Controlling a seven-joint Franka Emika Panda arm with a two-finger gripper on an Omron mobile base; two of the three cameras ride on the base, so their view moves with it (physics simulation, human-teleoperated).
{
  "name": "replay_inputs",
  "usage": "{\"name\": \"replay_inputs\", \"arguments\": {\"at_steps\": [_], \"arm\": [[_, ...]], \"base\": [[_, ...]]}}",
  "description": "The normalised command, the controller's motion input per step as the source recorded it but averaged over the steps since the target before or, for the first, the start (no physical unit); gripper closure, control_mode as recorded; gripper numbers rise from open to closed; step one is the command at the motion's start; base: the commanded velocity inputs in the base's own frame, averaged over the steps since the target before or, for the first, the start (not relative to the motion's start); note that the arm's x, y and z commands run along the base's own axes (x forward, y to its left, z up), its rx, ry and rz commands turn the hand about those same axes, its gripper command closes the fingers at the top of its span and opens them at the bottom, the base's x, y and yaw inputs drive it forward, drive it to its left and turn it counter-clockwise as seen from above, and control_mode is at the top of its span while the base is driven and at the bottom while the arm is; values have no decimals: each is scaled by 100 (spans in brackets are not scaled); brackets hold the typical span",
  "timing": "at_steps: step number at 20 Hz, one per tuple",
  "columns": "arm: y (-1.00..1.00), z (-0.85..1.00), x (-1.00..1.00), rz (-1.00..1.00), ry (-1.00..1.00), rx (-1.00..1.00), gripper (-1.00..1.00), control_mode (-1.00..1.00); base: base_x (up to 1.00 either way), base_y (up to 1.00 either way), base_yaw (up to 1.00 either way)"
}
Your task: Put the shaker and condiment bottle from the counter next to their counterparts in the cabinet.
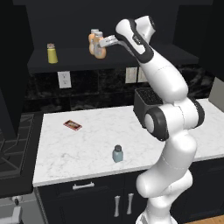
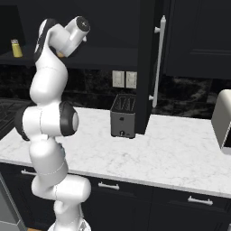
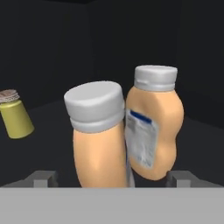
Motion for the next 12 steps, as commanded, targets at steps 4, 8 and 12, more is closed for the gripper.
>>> {"name": "replay_inputs", "arguments": {"at_steps": [4, 8, 12], "arm": [[-4, -1, -36, 0, 0, 0, -100, -100], [-10, -4, -46, 0, 0, 0, -100, -100], [-21, -42, -76, 0, -1, 0, -100, -100]], "base": [[0, 0, 0], [0, 0, 0], [0, 0, 0]]}}
